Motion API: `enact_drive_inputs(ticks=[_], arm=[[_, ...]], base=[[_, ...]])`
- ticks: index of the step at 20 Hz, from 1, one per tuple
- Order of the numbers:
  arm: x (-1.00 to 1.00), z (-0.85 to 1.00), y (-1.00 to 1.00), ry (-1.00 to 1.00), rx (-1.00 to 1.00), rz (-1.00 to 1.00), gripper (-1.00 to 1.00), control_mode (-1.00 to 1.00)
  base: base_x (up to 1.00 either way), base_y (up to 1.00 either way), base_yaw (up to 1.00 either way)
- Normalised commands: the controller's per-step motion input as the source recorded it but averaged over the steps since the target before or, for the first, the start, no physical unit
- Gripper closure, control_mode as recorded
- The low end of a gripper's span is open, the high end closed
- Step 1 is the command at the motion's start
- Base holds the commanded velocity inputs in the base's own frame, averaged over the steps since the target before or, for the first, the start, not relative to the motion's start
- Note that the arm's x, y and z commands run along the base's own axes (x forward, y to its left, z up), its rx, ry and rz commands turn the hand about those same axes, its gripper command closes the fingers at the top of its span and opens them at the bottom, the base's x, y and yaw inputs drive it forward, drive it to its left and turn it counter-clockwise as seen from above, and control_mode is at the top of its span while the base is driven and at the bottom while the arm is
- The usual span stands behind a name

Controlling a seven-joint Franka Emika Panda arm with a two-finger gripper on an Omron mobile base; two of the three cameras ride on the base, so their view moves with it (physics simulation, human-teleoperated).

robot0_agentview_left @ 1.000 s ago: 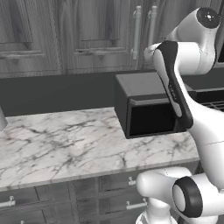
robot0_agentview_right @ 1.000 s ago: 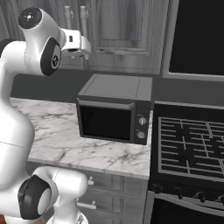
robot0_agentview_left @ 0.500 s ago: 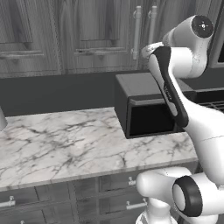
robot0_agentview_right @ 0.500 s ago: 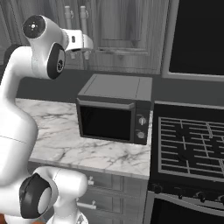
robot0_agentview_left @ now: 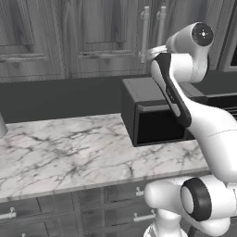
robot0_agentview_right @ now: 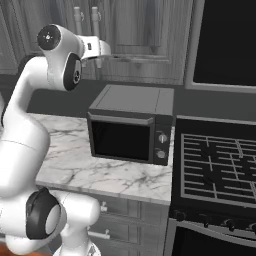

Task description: Move the bowls from the cabinet to the plates on the dining table.

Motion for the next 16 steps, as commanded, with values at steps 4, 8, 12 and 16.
enact_drive_inputs(ticks=[4,8,12,16], arm=[[0.41,0.00,-0.02,0.00,0.00,-0.02,-1.00,-1.00],[0.41,0.00,-0.04,0.00,0.00,-0.02,-1.00,-1.00],[0.41,0.00,-0.05,0.00,0.02,-0.01,-1.00,-1.00],[0.42,0.00,-0.01,0.00,0.03,-0.01,-1.00,-1.00]], base=[[0.00,0.00,0.00],[0.00,0.00,0.00],[0.00,0.00,0.00],[0.00,0.00,0.00]])
